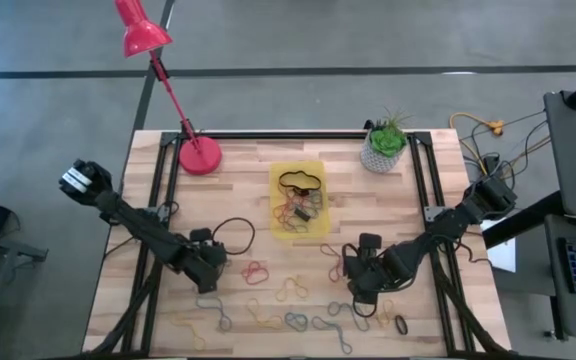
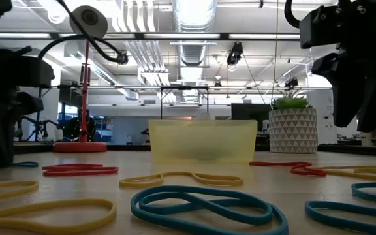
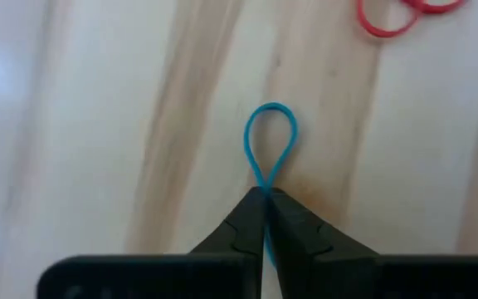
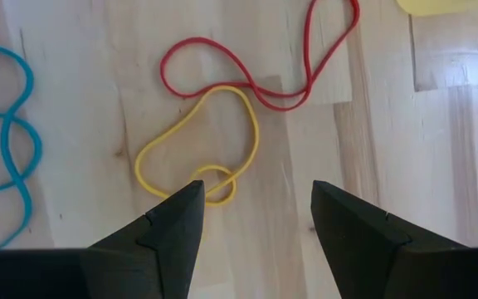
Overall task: Pick and place rubber bands into bin
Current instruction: Put the blue rubber band into the yellow bin, then put the black rubber band into the yellow bin
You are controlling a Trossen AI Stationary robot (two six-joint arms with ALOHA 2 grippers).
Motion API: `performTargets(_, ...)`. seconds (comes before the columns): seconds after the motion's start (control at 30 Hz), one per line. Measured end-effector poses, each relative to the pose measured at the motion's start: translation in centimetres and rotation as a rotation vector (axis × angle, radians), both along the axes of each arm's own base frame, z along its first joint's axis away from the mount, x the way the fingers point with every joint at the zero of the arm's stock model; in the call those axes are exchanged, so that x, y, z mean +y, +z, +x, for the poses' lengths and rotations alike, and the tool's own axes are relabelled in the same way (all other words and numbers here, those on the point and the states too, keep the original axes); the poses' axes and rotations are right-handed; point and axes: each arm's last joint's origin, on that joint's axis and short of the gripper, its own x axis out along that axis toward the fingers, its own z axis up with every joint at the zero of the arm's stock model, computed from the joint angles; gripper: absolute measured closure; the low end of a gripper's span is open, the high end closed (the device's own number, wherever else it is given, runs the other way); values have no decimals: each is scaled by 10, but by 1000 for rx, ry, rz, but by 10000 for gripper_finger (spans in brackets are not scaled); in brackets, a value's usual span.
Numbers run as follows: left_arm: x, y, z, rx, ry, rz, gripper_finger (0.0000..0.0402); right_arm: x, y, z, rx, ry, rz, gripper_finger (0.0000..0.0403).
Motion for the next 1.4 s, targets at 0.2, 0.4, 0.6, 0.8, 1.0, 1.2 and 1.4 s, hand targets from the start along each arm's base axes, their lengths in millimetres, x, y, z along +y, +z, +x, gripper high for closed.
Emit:
performTargets(0.2, 16, 41, 28, -85, -52, 201, 401, 0, -1, -1, 3, 1, -2, 193)
performTargets(0.4, 56, 93, 67, -160, -127, 398, 401, 0, -1, -1, 3, -6, 0, 193)
performTargets(0.6, 113, 148, 113, -394, -142, 484, 401, -1, -2, -1, -13, -106, 26, 193)
performTargets(0.8, 165, 168, 153, -612, -140, 369, 401, -1, -3, -2, -23, -198, 47, 193)
performTargets(1.0, 185, 128, 191, -513, -72, 211, 372, -1, -4, -3, -30, -238, 57, 193)
performTargets(1.2, 172, 104, 206, -446, -77, 20, 293, 4, -4, -11, 17, -190, 37, 193)
performTargets(1.4, 153, 124, 189, -423, -126, 2, 226, 22, -2, -35, 182, -146, 127, 193)
